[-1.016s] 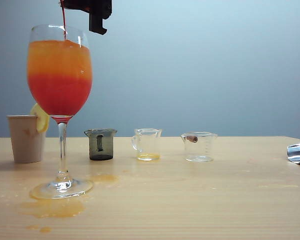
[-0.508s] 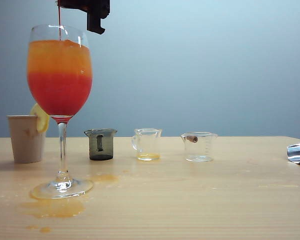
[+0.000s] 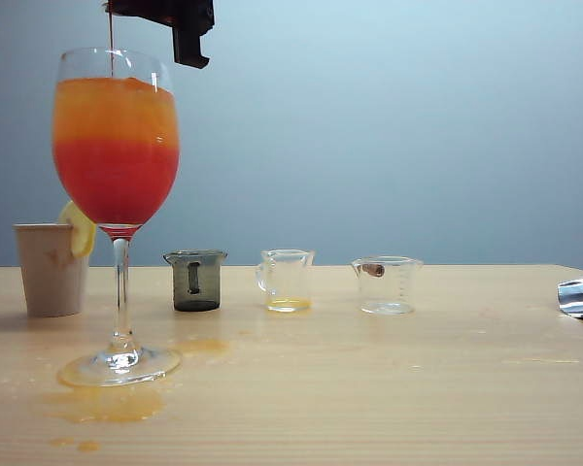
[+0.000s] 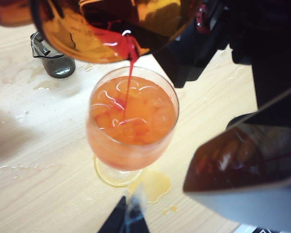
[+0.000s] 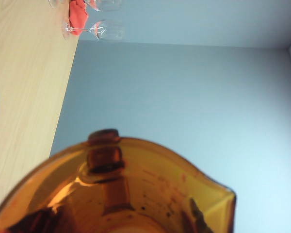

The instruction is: Pick up the fourth measuring cup from the left, pour the grenadine inside into the goblet, and finally put the measuring cup back in its original place.

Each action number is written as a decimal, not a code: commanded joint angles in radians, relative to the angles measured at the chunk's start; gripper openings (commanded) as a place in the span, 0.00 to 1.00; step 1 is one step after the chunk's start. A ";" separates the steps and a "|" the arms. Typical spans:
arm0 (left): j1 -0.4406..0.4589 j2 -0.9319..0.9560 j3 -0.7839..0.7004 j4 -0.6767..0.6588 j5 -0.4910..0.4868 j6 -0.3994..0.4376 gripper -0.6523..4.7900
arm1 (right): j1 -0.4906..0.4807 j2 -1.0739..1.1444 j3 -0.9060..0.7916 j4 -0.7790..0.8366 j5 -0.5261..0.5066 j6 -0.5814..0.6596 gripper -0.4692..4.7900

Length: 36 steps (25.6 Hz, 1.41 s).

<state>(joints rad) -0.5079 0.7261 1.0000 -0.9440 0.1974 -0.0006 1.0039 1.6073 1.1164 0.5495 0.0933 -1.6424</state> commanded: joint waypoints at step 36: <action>-0.001 -0.002 0.003 0.003 0.001 0.001 0.12 | 0.000 -0.006 -0.004 0.024 -0.060 -0.255 0.11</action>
<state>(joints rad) -0.5079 0.7261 1.0000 -0.9440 0.1974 -0.0006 1.0031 1.6073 1.1095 0.5495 0.0483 -1.8778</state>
